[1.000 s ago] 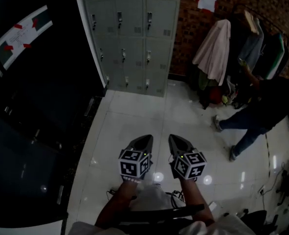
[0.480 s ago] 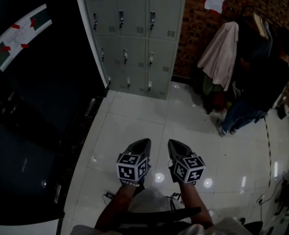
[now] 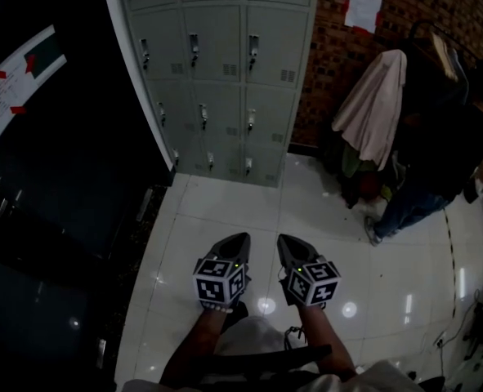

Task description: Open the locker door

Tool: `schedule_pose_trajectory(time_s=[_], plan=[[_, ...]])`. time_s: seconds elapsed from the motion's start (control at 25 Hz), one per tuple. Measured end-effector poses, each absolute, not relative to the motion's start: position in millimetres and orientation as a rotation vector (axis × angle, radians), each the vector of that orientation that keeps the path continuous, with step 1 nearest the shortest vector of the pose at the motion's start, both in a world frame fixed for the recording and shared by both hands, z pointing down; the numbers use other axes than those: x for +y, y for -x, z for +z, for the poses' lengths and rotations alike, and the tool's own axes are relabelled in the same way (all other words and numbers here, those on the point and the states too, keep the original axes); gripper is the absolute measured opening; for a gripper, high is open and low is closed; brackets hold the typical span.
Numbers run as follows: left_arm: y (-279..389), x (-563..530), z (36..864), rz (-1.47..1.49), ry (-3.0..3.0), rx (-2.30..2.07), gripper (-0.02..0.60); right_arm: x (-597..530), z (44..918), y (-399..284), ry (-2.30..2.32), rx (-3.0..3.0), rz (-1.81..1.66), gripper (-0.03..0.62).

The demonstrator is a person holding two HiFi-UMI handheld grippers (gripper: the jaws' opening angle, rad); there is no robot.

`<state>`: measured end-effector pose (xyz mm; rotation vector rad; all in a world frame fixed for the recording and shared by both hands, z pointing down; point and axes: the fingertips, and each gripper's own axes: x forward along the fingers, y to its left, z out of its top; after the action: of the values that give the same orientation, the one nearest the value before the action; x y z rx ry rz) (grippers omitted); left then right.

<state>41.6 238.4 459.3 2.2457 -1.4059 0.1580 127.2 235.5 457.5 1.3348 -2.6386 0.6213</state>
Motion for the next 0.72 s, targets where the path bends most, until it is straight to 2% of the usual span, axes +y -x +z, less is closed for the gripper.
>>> schedule_pose_trajectory(time_s=[0.48, 0.72], plan=[[25.6, 105.5, 462.3, 0.198, -2.273, -1.333, -0.002, 95.8, 454.2, -38.8, -1.346, -2.629, 0.635, 0.008], [41.7, 66.0, 464.9, 0.214, -2.285, -1.315, -0.003, 63.3, 461.8, -23.8, -1.374, -2.606, 0.663, 0.008]])
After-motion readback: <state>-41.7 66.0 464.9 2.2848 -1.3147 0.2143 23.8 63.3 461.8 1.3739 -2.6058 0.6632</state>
